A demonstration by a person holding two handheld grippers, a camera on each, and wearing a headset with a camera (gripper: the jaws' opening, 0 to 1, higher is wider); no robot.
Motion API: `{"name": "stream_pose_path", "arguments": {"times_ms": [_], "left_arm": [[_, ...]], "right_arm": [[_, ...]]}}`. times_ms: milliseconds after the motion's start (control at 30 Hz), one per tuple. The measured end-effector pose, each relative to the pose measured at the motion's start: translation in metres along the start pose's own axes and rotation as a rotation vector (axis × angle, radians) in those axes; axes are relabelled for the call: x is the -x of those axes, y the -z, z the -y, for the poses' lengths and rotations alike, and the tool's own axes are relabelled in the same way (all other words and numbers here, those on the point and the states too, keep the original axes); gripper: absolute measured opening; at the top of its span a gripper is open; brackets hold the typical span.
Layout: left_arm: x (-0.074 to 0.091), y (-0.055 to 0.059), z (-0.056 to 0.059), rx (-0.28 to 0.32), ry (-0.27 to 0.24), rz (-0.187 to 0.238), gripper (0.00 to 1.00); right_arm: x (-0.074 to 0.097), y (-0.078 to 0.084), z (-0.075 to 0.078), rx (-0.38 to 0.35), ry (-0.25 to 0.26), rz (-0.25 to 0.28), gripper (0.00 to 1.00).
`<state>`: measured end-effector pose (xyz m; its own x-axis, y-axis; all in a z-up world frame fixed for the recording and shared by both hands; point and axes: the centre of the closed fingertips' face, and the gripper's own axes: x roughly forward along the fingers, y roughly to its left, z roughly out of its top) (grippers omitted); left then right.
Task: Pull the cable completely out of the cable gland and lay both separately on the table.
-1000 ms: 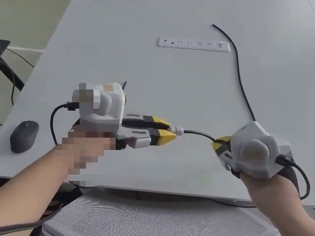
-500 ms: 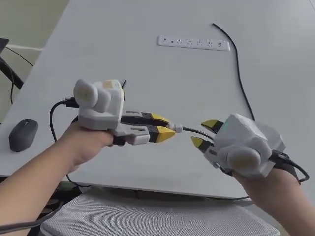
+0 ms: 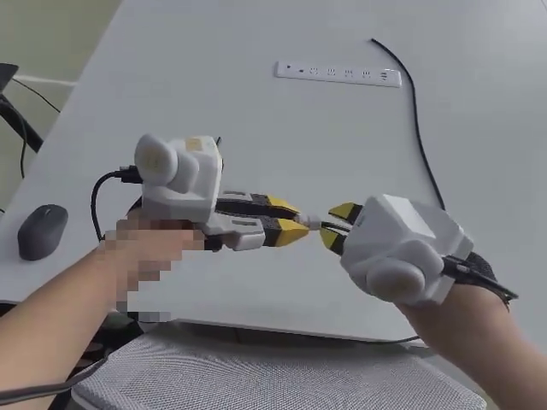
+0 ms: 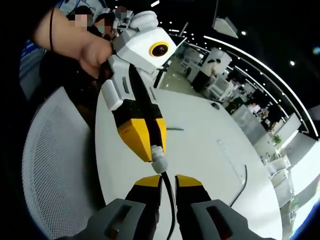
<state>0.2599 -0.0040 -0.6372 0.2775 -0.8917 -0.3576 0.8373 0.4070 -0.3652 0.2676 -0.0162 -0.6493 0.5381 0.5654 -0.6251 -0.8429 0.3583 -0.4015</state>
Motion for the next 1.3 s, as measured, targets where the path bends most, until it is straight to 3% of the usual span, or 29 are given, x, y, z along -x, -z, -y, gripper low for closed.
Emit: {"name": "stream_pose_path", "arguments": {"times_ms": [233, 400, 967, 1233, 1300], "left_arm": [[-0.001, 0.002, 0.001, 0.001, 0.003, -0.004, 0.15], [-0.003, 0.003, 0.002, -0.011, 0.003, -0.012, 0.15], [-0.004, 0.001, -0.001, -0.012, -0.010, -0.011, 0.15], [-0.003, 0.000, 0.000, -0.007, -0.020, -0.005, 0.15], [-0.003, 0.000, -0.001, -0.005, -0.022, -0.006, 0.15]], "right_arm": [[0.000, 0.001, -0.004, 0.002, -0.017, -0.009, 0.01], [0.000, 0.005, -0.003, -0.060, -0.029, -0.025, 0.01], [-0.001, 0.017, 0.004, -0.127, -0.030, -0.040, 0.00], [-0.001, 0.030, 0.009, -0.246, -0.032, -0.038, 0.00], [-0.002, 0.036, 0.010, -0.326, -0.036, -0.036, 0.00]]}}
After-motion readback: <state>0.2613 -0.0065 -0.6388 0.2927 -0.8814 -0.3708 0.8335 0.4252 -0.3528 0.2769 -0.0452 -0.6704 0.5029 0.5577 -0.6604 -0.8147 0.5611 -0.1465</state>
